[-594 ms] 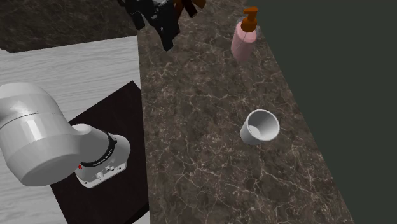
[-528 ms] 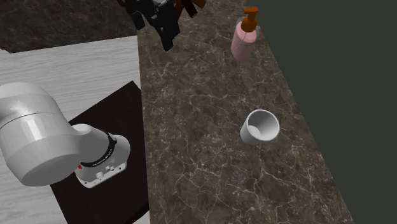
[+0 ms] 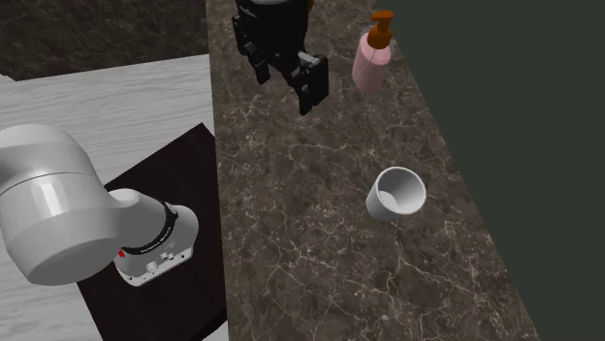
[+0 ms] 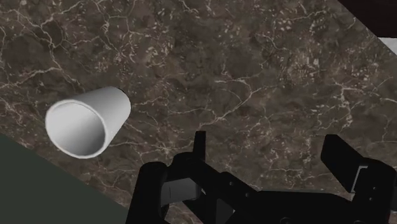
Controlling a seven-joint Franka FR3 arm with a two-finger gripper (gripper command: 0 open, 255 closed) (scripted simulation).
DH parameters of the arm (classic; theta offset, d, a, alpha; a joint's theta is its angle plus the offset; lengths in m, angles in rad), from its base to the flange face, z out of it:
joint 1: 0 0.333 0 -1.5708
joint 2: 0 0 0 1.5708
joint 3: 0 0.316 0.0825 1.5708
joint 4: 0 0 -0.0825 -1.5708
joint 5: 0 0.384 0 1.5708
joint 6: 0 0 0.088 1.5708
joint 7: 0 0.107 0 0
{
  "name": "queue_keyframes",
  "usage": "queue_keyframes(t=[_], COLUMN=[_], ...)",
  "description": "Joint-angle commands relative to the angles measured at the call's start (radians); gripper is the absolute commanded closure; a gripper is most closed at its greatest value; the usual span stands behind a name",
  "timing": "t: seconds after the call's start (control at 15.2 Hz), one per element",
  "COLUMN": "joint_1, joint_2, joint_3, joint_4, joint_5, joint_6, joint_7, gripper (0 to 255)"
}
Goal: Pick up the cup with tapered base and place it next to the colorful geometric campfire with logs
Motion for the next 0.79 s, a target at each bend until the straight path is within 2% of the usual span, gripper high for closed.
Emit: queue_keyframes(t=[0.0,0.4,0.73], joint_1=[-0.013,-0.043,-0.063], joint_2=[0.056,0.227,0.39], joint_3=[-0.033,-0.122,-0.19], joint_4=[0.005,0.047,0.115], joint_5=[-0.021,-0.058,-0.057], joint_6=[0.053,0.187,0.287], joint_7=[-0.034,-0.124,-0.205], gripper=[0,0,0])
